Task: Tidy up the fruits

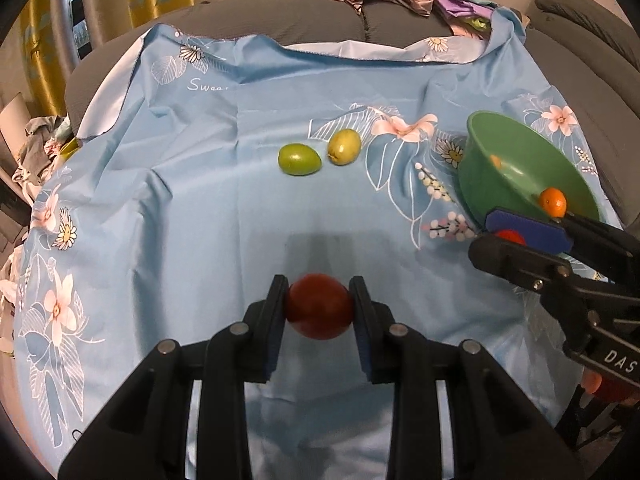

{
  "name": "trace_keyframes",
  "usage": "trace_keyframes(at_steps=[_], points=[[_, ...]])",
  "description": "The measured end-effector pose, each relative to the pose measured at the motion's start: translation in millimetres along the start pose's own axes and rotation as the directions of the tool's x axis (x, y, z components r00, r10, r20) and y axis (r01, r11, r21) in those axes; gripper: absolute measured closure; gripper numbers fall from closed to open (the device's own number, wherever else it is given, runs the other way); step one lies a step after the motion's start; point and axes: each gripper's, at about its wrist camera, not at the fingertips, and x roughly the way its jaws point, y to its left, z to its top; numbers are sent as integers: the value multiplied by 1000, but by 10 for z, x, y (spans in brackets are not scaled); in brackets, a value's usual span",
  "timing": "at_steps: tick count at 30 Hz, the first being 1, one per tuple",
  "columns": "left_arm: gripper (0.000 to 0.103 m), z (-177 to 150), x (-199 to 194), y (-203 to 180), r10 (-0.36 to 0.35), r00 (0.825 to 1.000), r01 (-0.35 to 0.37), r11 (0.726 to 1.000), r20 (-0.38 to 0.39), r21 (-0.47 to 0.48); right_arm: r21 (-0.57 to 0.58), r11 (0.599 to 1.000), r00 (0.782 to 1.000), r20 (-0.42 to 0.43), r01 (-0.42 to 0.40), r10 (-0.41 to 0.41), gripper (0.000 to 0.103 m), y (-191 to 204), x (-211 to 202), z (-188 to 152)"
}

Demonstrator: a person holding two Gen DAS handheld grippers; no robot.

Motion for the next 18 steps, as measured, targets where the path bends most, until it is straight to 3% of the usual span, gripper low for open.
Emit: trace_keyframes(at_steps=[12, 18], points=[[71, 135, -197, -168, 27, 997, -30, 999, 70, 39, 23, 1000, 996, 86, 6, -8, 70, -88, -194, 41], [68, 185, -84, -61, -1, 999, 1, 1000, 44, -1, 44, 999, 995, 99, 4, -8, 70, -138, -250, 40]])
